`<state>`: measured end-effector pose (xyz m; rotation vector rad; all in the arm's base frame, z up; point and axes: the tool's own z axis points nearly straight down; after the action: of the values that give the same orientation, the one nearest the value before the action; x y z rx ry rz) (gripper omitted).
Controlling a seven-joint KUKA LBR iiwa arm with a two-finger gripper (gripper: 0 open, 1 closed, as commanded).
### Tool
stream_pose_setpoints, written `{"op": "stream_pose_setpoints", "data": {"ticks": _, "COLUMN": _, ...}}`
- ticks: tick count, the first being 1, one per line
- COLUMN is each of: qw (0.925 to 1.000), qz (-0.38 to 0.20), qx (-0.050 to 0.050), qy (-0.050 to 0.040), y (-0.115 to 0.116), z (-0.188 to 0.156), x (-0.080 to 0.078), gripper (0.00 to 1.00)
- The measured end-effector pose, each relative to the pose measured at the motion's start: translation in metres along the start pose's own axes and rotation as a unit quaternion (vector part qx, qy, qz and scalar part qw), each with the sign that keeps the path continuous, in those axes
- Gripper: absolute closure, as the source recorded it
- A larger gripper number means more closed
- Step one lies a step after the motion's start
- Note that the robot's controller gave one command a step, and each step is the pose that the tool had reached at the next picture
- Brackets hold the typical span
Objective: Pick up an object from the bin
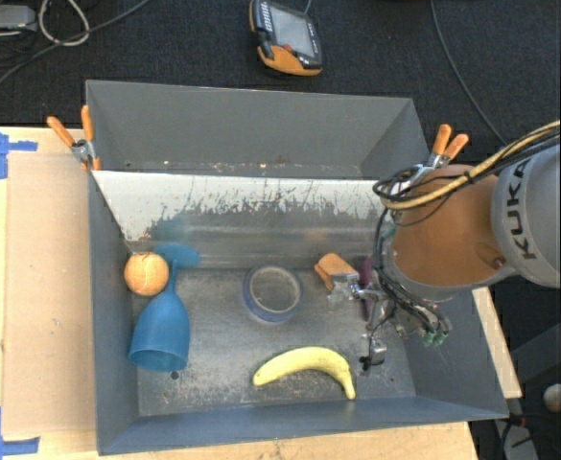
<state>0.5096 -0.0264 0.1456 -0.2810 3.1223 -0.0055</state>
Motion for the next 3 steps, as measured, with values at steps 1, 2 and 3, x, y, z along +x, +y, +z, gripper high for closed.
{"op": "stream_pose_setpoints", "data": {"ticks": 1, "qw": 0.9999, "qz": 0.010, "qx": -0.005, "qy": 0.0107, "y": 0.035, "z": 0.047, "x": 0.008, "gripper": 0.00}}
{"op": "stream_pose_setpoints", "data": {"ticks": 2, "qw": 0.9999, "qz": -0.013, "qx": 0.000, "qy": 0.0010, "y": 0.036, "z": 0.076, "x": 0.008, "gripper": 0.00}}
{"op": "stream_pose_setpoints", "data": {"ticks": 3, "qw": 0.9999, "qz": 0.012, "qx": -0.004, "qy": 0.0066, "y": 0.045, "z": 0.076, "x": 0.004, "gripper": 1.00}}
